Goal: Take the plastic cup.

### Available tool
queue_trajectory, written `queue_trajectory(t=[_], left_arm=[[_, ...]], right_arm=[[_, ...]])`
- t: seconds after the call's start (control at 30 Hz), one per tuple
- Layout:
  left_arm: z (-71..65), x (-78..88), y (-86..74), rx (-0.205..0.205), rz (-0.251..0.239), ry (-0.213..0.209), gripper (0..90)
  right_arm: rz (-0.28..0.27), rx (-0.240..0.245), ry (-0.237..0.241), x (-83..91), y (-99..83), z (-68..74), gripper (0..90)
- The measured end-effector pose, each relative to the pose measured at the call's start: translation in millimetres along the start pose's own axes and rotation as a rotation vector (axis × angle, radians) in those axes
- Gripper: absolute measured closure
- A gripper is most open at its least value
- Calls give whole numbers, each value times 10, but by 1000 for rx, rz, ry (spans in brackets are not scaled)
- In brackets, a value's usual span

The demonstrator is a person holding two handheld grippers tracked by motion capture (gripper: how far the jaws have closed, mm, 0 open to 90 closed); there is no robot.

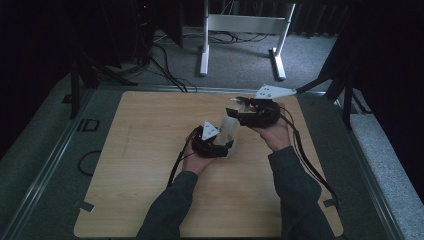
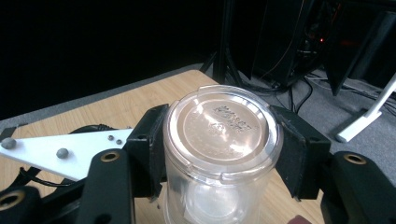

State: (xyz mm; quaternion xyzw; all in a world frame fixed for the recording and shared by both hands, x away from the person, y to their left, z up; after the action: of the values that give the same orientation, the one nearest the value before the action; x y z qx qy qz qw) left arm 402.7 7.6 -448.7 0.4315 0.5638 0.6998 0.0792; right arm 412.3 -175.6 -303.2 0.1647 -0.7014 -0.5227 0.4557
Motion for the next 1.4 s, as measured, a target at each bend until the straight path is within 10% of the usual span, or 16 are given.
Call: queue_trajectory(t=[1.4], left_arm=[[119,407,-68,13,-51,-52,248]], right_arm=[[-16,61,30,456,52,151,411]])
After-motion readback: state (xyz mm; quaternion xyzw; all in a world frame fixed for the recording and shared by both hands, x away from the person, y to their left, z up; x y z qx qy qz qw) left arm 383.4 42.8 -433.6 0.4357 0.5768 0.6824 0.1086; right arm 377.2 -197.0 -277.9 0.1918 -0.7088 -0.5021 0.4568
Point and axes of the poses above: each handheld gripper's, and its own axes: x roughly backward along the jaws, y roughly out of its top, z roughly to its left, the point moved 1 cm from there along -x, roughly forward along the jaws, and after that the axes turned 7 degrees about z, right-handed, at the moved point
